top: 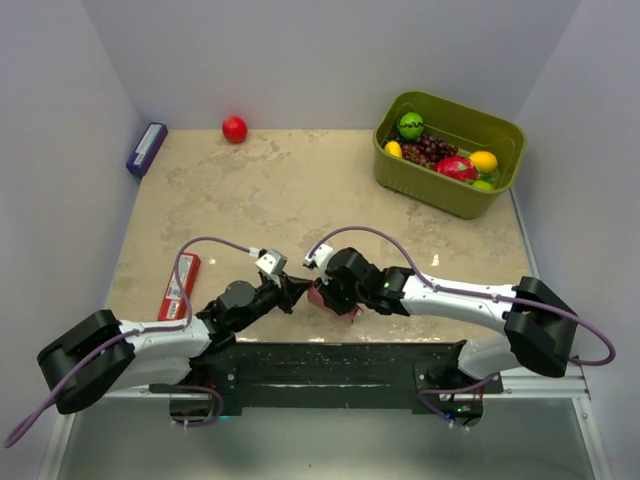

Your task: Fold the paper box

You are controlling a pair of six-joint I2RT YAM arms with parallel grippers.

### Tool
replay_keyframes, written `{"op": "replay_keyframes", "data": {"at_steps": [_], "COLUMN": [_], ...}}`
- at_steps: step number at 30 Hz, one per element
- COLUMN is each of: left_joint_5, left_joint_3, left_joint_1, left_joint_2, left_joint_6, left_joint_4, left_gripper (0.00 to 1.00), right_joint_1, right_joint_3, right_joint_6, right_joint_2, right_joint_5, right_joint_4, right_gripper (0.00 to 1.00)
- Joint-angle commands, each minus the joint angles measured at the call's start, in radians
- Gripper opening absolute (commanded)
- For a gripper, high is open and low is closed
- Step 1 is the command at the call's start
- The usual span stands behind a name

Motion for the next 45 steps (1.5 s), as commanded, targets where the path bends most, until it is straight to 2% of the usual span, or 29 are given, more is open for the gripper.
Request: {"op": "replay_keyframes", "data": {"at_steps": [1,16,24,38,45], "left_joint_5": [-0.004,-0.091,-0.134,-0.308,-0.338], "left_joint_3": [-0.046,-0.077,-0.08,-0.066,-0.051], "left_joint_1": [-0.011,-0.017,-0.059,-0.126,-0.152], "left_joint_2": [0.045,0.103,0.18,0.141,0.181], "left_joint_6": [0.006,0.024,0.003,-0.039,-0.045], "left_joint_4": [0.015,0.035,0.055,-0.15,-0.166], "left_gripper": [0.0,0.0,0.0,0.0,0.0], "right_joint_1": [-0.013,-0.013,-0.013,-0.013,-0.013], "right_joint_3": [-0.01,-0.012,-0.012,-0.018,-0.015], "right_joint_6": [0.007,-0.005,-0.004,-0.004,-0.004], "right_joint_2": [0.006,0.004,-0.007,-0.037,-0.034], "right_joint_5": [0.009,-0.047,-0.046,-0.047,-0.047], "right_joint_4": [0.004,0.015,0.013,0.009,0.01], "right_gripper": [0.07,0.06,0.06,0.06,0.06]}}
